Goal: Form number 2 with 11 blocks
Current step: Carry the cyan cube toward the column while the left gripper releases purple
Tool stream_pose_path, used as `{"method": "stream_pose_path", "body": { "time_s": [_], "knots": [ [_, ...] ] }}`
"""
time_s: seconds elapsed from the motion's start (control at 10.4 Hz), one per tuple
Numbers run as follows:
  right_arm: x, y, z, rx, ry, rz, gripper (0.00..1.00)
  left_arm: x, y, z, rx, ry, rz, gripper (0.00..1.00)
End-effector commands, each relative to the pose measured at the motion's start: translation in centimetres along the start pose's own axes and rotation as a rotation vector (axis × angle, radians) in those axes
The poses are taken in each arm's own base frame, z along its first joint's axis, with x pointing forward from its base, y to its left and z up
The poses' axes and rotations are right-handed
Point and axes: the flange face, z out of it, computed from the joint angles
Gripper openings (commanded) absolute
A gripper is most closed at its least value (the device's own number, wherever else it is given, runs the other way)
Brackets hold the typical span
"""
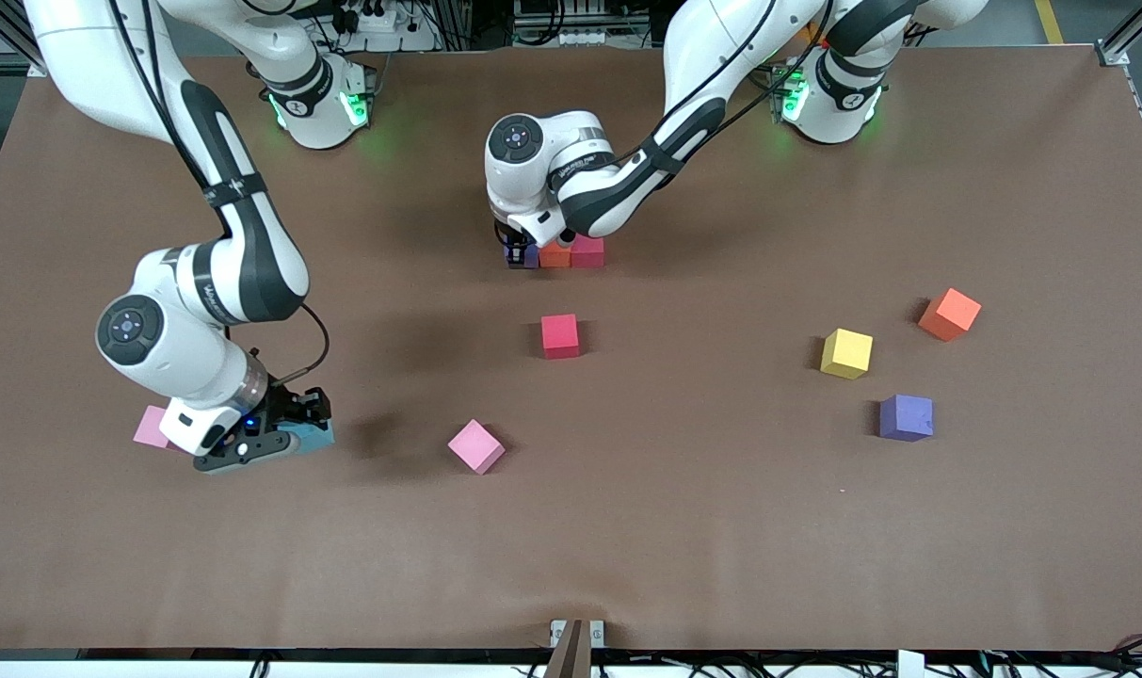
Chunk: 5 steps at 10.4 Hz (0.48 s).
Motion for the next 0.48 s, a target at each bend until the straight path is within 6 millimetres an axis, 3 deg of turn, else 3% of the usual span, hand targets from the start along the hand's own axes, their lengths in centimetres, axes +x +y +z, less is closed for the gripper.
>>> {"method": "stream_pose_path", "body": {
  "time_s": [0.0, 0.1, 0.19, 0.38],
  "knots": [
    [-1.8, 0.3, -1.8, -0.003, -0.032, 0.039, 0.41, -0.7, -0.5, -0.1, -0.016, -0.007, -0.184, 0.22],
    [-2.4, 0.9, -2.5, -0.006, -0.055, 0.050, 0.41, -0.4, -0.1, 0.2, -0.019, -0.002, -0.188, 0.31],
    [-3.1, 1.1, -3.4, -0.004, -0.074, 0.054, 0.41, -0.4, 0.0, 0.3, -0.020, 0.001, -0.189, 0.33],
    [-4.1, 0.7, -4.8, 0.006, -0.144, 0.076, 0.41, -0.3, 0.0, 0.6, -0.018, 0.004, -0.181, 0.59]
  ]
}}
